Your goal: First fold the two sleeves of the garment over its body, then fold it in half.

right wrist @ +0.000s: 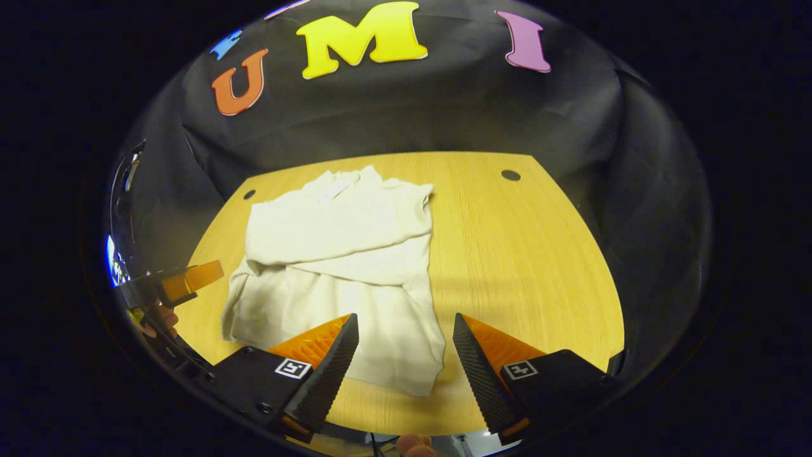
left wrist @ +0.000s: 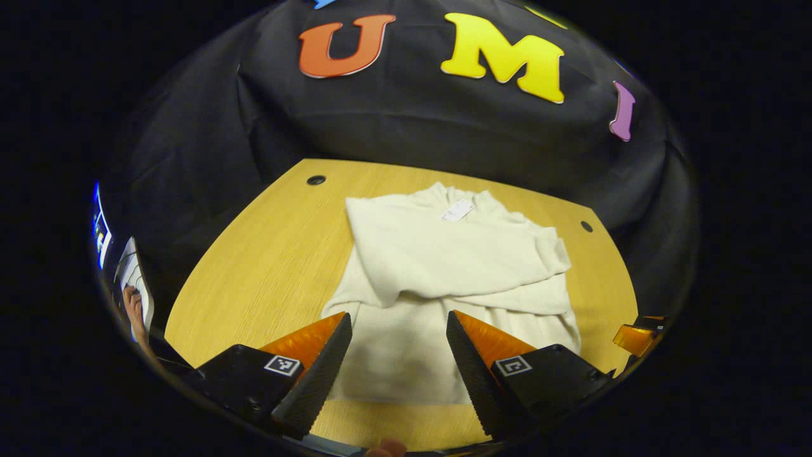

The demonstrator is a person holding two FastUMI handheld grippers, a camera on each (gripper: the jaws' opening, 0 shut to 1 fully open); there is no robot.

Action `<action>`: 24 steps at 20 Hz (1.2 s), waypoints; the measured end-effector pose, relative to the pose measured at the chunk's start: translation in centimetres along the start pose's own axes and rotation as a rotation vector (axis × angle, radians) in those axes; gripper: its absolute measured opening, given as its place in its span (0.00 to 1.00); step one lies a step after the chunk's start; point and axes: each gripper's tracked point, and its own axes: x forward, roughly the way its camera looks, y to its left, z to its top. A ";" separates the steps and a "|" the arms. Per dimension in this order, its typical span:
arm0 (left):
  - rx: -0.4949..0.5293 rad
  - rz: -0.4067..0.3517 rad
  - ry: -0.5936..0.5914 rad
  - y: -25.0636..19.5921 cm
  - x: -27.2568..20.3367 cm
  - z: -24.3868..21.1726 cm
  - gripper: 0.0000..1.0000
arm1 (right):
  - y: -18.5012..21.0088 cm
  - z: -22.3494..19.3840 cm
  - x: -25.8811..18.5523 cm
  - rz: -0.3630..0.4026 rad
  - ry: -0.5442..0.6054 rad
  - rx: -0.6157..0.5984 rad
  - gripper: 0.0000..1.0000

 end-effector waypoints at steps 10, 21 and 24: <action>0.005 0.043 0.380 5.7 -1.4 -8.6 0.95 | -1.8 -7.8 5.2 -0.099 0.251 0.039 0.94; 0.006 0.020 0.549 5.3 -7.9 -8.8 0.96 | -2.1 -10.7 6.6 -0.155 0.449 0.194 0.93; 0.013 0.017 0.558 5.1 -10.5 -8.2 0.96 | -1.8 -10.7 6.8 -0.155 0.498 0.175 0.93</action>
